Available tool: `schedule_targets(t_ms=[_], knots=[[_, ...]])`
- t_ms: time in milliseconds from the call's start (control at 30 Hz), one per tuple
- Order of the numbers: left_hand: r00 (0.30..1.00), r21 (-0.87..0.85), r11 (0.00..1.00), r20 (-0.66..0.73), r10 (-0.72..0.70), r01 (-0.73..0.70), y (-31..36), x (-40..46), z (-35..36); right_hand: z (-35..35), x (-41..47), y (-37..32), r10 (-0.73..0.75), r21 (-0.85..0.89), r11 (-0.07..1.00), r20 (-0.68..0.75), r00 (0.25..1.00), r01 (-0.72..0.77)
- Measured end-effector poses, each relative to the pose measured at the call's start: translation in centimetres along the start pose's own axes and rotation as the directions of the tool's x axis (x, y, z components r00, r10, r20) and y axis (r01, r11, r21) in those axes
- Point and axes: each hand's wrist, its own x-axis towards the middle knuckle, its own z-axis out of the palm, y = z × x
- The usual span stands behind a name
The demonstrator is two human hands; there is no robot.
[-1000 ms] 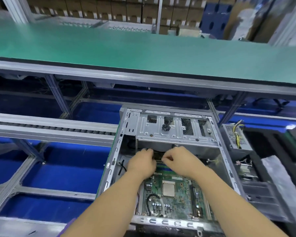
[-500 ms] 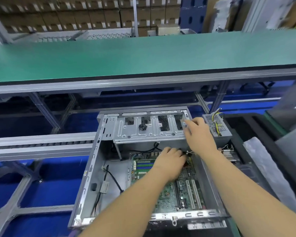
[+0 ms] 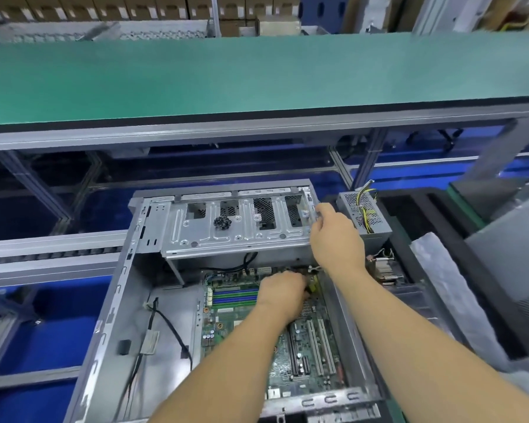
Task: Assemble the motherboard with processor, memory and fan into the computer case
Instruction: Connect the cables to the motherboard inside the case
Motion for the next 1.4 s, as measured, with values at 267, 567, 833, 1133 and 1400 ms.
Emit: schedule_targets(t_ms=[267,567,833,1133,1400], knots=[[0.99,-0.19,0.98,-0.124,-0.074,0.049,-0.5,0.3,0.5,-0.1,0.0,0.0,0.005,0.017,1.0,-0.006,1.0,-0.005],[0.953,-0.271,0.962,-0.288,-0.095,0.014,-0.5,0.3,0.2,0.0,0.1,-0.1,0.005,0.027,1.0,-0.021,1.0,-0.005],[0.944,-0.184,0.983,-0.321,-0.073,0.013,-0.2,0.7,0.1,0.0,0.1,-0.1,0.014,0.045,0.999,-0.021,1.0,-0.013],[0.983,-0.104,0.993,-0.17,-0.073,0.056,0.8,1.9,-0.6,-0.3,0.0,-0.2,0.024,0.067,0.997,-0.011,1.0,-0.024],[0.986,-0.182,0.977,-0.107,-0.132,0.111,0.8,3.0,0.0,-0.3,-0.1,-0.2,0.034,0.065,0.997,-0.008,0.999,-0.034]])
